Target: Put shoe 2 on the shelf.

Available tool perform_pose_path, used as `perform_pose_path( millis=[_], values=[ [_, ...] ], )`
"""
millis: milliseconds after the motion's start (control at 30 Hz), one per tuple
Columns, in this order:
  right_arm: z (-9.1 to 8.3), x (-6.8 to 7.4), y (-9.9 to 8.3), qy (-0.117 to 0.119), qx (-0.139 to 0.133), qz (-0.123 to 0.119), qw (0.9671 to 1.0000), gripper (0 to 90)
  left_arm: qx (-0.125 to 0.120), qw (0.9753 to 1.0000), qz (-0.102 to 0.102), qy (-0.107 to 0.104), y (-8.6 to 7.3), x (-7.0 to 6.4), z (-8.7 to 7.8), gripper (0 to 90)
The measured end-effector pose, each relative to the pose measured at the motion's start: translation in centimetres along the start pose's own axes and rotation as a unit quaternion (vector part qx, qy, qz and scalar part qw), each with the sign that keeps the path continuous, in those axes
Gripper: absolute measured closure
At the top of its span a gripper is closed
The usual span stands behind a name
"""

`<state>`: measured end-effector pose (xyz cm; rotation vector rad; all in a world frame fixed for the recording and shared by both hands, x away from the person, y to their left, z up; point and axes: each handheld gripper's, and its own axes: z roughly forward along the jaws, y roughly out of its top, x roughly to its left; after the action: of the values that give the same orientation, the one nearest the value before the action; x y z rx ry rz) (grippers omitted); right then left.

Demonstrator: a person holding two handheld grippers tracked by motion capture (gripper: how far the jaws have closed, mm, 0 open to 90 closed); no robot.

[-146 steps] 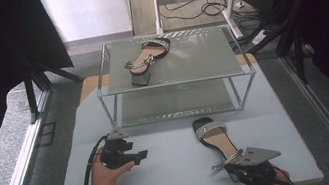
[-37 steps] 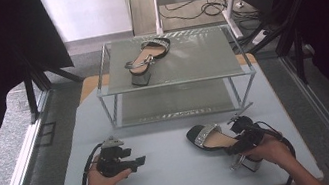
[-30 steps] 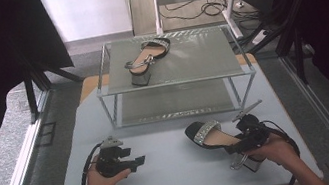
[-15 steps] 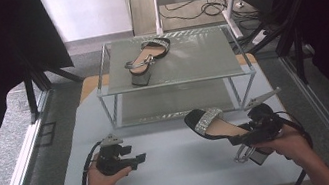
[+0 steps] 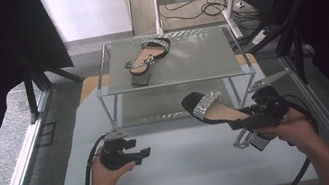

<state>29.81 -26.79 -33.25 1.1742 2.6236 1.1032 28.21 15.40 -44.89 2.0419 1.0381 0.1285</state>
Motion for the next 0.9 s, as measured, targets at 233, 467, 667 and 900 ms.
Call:
perform_pose_path(
  millis=[233, 467, 667, 900],
  values=[
    [-1.1, -0.1, 2.2, -0.003, -0.023, 0.002, 0.9997, 41.6, -0.007, 1.0, -0.002, -0.001, 0.3, 0.0, -0.3, 32.9],
    [-1.5, -0.9, 3.8, -0.017, -0.036, 0.012, 0.9991, 41.7, -0.019, 0.9998, 0.01, 0.004, 1.9, -0.3, -1.1, 32.9],
    [-1.9, -1.6, 4.8, -0.032, -0.042, 0.024, 0.9983, 41.7, -0.028, 0.9993, 0.024, 0.009, 4.0, -0.5, -2.5, 32.9],
    [-2.1, -2.3, 6.0, -0.045, -0.043, 0.035, 0.9974, 41.7, -0.032, 0.9988, 0.037, 0.006, 6.0, -0.7, -3.4, 32.9]
  ],
)
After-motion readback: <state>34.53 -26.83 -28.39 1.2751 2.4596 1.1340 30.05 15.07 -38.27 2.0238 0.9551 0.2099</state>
